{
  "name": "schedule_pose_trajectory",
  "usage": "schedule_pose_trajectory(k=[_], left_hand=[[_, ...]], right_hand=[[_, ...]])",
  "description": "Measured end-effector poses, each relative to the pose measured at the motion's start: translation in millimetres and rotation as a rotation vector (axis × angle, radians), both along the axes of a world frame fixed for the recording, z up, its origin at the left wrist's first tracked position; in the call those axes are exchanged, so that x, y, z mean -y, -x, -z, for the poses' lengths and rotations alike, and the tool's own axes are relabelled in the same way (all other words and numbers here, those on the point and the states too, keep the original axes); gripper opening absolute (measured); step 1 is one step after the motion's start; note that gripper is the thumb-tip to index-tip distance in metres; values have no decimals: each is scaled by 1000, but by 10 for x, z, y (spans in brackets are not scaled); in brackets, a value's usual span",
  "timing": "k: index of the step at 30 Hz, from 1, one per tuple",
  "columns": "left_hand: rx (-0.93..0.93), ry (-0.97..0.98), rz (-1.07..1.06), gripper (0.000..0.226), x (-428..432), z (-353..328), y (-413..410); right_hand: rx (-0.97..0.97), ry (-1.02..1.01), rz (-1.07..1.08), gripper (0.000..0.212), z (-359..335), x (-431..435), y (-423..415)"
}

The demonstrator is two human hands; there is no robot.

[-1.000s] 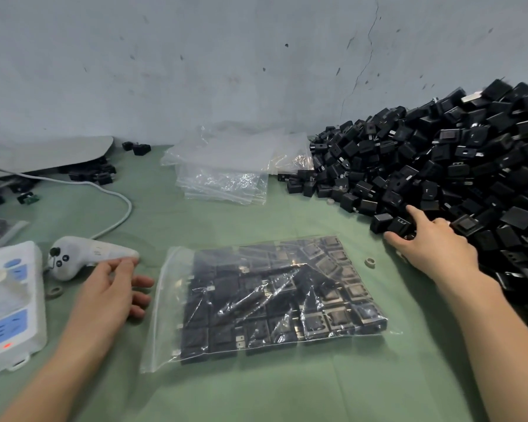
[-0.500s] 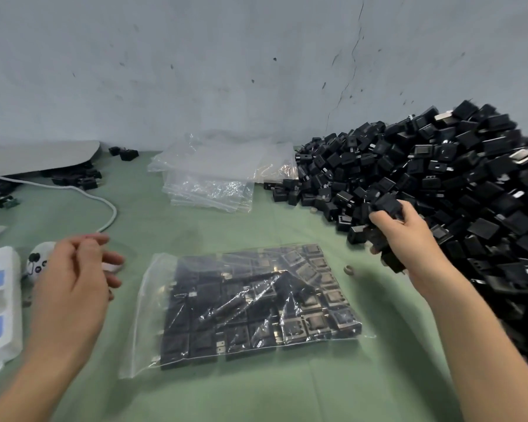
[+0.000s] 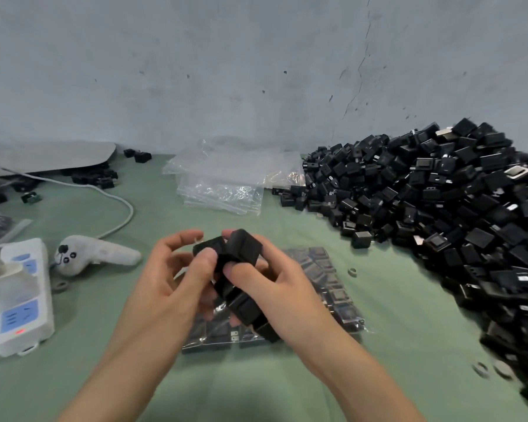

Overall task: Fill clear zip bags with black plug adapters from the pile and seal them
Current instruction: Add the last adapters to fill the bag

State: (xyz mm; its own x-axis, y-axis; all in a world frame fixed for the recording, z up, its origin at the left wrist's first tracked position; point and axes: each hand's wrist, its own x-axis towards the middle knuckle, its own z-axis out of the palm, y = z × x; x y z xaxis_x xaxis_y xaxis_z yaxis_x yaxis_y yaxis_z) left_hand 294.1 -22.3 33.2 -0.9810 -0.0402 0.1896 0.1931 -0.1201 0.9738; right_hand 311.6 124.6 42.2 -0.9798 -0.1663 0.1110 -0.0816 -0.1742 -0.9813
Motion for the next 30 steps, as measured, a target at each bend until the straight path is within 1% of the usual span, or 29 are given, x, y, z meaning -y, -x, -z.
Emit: schedule_pose_trajectory(k=[1,2,3,5,7,9,10,12,15,18,20,22,26,27,30], left_hand=[[10,4,-47,16,94,19,40],[24,16,-114,16,205,37,84],[49,45,-182,21,333,59,124],[141,163,-272,33,600,147,177],[256,265,-297,27,798,274,188],[336,296,-234,18,860,383,188],[358,292,-181,16,847,418,191],[397,274,-89,17,785,463,196],[437,311,-22,18,726,491,199],[427,320,35,17,757,475,181],[396,375,79,16,751,439,156],[352,435,90,24,731,423,133],[311,473,139,36,731,395,98],[290,504,148,35,737,391,81],[233,558,109,13,719,434,73]], right_hand=[[13,-8,20,32,15,-7,6],[34,1,50,33,25,-28,18],[62,36,89,31,37,-73,38],[116,170,185,27,52,-221,83],[142,292,258,22,62,-402,105],[152,359,294,18,92,-540,106],[161,381,303,20,111,-582,110],[193,443,319,19,151,-632,140],[238,503,341,23,200,-640,198],[265,497,336,22,235,-594,233],[279,492,330,21,248,-566,248],[306,493,322,20,259,-551,259],[324,510,327,22,262,-554,270],[323,514,327,23,260,-557,271],[319,523,324,22,250,-563,275]])
